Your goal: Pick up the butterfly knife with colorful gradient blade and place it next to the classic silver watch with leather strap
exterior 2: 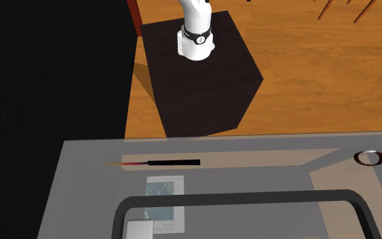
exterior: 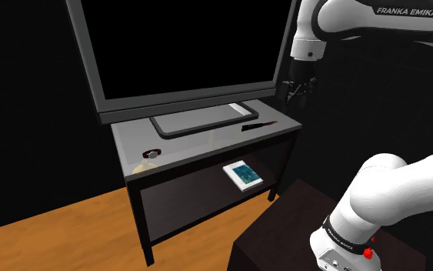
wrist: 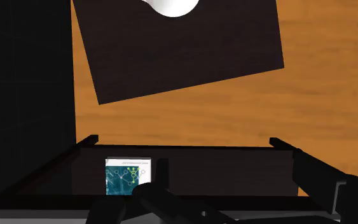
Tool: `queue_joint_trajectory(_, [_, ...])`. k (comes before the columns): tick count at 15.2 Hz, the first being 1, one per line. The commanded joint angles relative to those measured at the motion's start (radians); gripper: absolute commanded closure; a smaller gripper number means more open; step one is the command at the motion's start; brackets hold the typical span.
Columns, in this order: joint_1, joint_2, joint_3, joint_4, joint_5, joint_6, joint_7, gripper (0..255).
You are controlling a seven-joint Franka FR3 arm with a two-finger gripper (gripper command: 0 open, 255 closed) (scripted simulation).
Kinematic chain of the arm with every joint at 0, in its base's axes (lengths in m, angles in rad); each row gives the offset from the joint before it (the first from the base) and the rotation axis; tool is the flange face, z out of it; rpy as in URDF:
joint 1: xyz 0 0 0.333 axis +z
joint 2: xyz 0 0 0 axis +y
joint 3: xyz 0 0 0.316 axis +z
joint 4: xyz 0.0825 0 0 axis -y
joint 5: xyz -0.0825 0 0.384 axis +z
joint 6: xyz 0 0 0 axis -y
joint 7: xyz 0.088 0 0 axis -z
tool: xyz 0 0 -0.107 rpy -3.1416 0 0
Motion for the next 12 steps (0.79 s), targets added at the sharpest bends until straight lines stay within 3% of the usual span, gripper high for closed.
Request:
queue_joint_trajectory(1, [0.0,0.0,0.0,0.0,0.0,0.0,0.0,0])
queue_joint_trajectory(6, [0.029,0.01,-0.148,-0.072,-0.094,0.116,-0.295,0])
queue_joint_trajectory(12, [0.08,0.111,-0.336,-0.084,-0.175,0.276,-0.646,0])
